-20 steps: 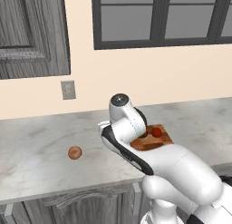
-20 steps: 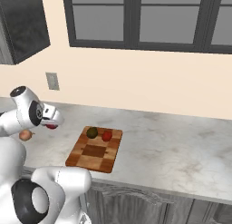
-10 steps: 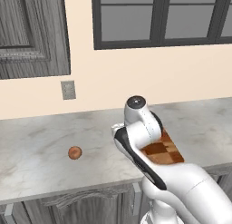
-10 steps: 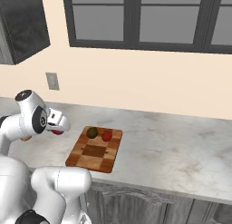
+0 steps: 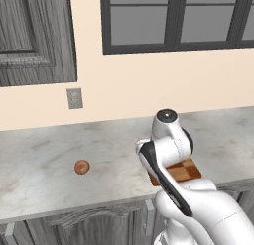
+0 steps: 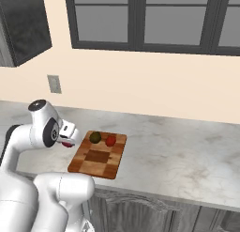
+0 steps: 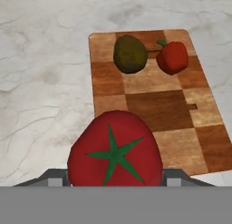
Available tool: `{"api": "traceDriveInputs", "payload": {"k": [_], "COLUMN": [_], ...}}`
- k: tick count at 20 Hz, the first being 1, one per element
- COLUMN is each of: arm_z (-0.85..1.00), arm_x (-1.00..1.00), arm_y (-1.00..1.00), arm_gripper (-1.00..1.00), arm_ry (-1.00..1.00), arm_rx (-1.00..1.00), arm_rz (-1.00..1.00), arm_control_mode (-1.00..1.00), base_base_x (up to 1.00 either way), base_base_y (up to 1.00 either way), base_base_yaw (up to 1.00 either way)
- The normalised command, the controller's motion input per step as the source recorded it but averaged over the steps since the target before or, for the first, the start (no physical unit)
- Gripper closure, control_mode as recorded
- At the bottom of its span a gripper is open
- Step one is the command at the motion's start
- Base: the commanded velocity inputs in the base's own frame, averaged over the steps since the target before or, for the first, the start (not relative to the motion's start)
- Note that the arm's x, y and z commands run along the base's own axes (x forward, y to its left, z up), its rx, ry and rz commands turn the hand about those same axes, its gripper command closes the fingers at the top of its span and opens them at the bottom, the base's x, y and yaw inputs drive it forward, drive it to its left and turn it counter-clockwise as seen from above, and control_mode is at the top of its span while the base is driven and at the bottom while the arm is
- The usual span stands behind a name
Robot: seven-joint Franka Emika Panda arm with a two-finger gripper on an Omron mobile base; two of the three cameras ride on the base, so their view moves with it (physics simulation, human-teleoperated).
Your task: Place the avocado, onion, tomato, and bell pepper on the cutting board.
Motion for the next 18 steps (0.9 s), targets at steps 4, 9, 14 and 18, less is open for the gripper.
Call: {"api": "traceDriveInputs", "payload": {"k": [4,9,14,18], "arm_z": [-0.32,-0.31,-0.23,-0.06], "arm_x": [0.0,0.13,0.22,0.27], "arm_y": [-0.23,-0.01,-0.02,-0.08], "arm_gripper": [1.0,1.0,1.0,1.0], "arm_ry": [0.03,0.09,0.08,0.1], "arm_rx": [0.02,0.0,0.0,0.0], "arm_rz": [-0.06,-0.03,-0.02,-0.01], "arm_control_mode": [-1.0,-1.0,-1.0,-1.0], "base_base_x": [0.0,0.0,0.0,0.0], "base_base_y": [0.0,0.0,0.0,0.0], "base_base_yaw": [0.0,0.0,0.0,0.0]}}
